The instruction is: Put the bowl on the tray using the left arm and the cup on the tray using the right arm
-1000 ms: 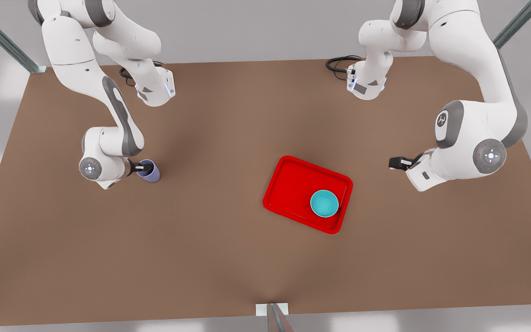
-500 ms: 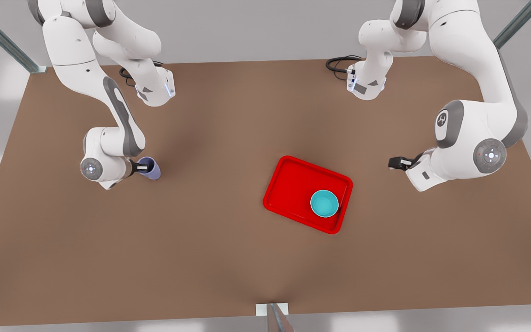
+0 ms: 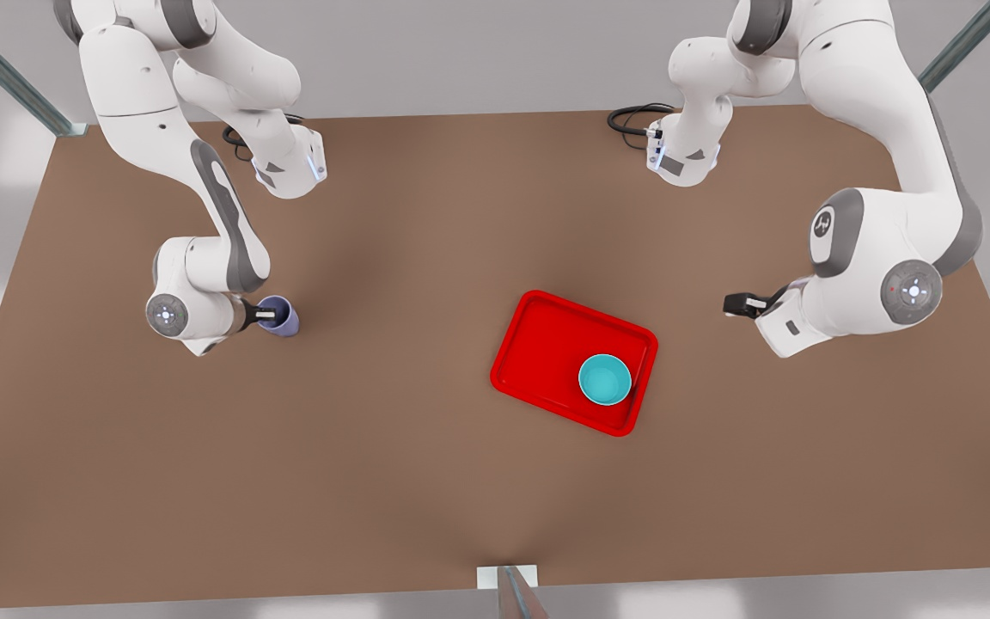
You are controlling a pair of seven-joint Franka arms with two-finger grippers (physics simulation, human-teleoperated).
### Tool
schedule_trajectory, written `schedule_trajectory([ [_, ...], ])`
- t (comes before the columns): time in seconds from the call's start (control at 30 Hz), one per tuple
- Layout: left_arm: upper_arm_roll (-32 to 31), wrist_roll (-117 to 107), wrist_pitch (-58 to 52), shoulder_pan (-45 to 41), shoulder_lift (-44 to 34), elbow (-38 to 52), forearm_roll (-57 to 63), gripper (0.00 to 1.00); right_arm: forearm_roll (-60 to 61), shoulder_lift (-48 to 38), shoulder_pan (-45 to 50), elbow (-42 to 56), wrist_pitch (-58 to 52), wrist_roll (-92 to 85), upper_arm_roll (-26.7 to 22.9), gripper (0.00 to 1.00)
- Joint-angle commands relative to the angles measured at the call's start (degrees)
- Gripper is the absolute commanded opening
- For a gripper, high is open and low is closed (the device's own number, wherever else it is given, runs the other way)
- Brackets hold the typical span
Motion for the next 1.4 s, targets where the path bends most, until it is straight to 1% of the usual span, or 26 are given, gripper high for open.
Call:
schedule_trajectory([
  [0.0, 0.09, 0.0, 0.0, 0.0, -0.01, 0.0, 0.01, 1.0, -0.5, 0.09, 0.0, 0.0, -0.06, 0.3, 0.01, 0.21],
  [0.17, 0.0, 0.0, -0.09, 0.0, -0.19, 0.09, 0.1, 1.0, 0.73, 0.44, 0.0, 1.75, -0.06, 0.3, 0.88, 0.21],
  [0.27, 0.0, 0.0, -0.09, 0.0, -0.19, 0.09, 0.1, 1.0, 0.73, 1.58, 0.09, 6.32, -0.06, 1.0, 3.43, 0.21],
  [0.33, 0.0, 0.0, -0.09, 0.0, -0.19, 0.09, 0.1, 1.0, 1.52, 7.03, 0.09, 15.72, -2.87, 2.5, 5.81, 0.21],
  [0.4, 0.0, 0.0, -0.09, 0.0, -0.19, 0.09, 0.1, 1.0, 2.14, 10.99, 0.09, 22.84, -4.28, 5.48, 7.47, 0.21],
  [0.5, 0.09, 0.0, -0.09, 0.0, -0.19, 0.09, 0.1, 1.0, 2.14, 16.96, 0.09, 32.42, -4.28, 18.57, 14.59, 0.21],
  [0.53, 0.0, 0.0, -0.09, 0.0, -0.19, 0.0, 0.1, 1.0, 2.05, 18.1, 0.43, 34.27, -4.28, 20.95, 15.99, 0.21],
  [0.6, 0.0, 0.0, -0.09, 0.0, -0.1, 0.09, 0.1, 1.0, 2.22, 21.09, 6.32, 40.33, -4.28, 29.21, 16.27, 0.21],
  [0.67, 0.0, 0.0, -0.09, 0.0, -0.1, 0.09, 0.1, 1.0, 2.4, 24.0, 9.93, 46.66, -4.28, 34.66, 16.27, 0.21],
  [0.77, 0.0, 0.0, -0.09, 0.0, -0.19, 0.09, 0.1, 1.0, 3.63, 24.7, 11.34, 50.62, -3.49, 36.69, 19.6, 0.21],
  [0.83, 0.0, 0.0, -0.09, 0.0, -0.19, 0.09, 0.19, 1.0, 3.63, 25.49, 15.11, 53.34, -3.4, 36.78, 20.13, 0.21],
  [0.9, 0.0, 0.0, -0.09, 0.0, -0.19, 0.09, 0.19, 1.0, 3.72, 25.49, 17.58, 53.96, -3.4, 36.69, 20.48, 0.21],
  [1.0, 0.0, 0.0, -0.09, 0.0, -0.19, 0.09, 0.19, 1.0, 3.63, 25.4, 19.68, 54.05, -3.32, 36.86, 23.21, 0.21],
  [1.1, 0.0, 0.0, -0.09, 0.0, -0.19, 0.09, 0.1, 1.0, 3.45, 27.07, 23.55, 54.66, 1.52, 38.97, 23.21, 0.21],
  [1.17, 0.0, 0.0, -0.09, 0.0, -0.19, 0.09, 0.1, 1.0, 3.02, 31.55, 25.57, 59.58, 1.87, 39.06, 22.51, 0.21],
  [1.27, 0.0, 0.0, -0.09, 0.0, -0.19, 0.09, 0.1, 1.0, 1.43, 35.25, 26.98, 60.11, 3.98, 39.06, 21.19, 0.21],
  [1.37, 0.0, 0.0, 0.0, 0.0, -0.1, 0.09, 0.1, 1.0, 0.64, 36.04, 27.6, 59.59, 3.98, 39.06, 20.48, 0.21],
])
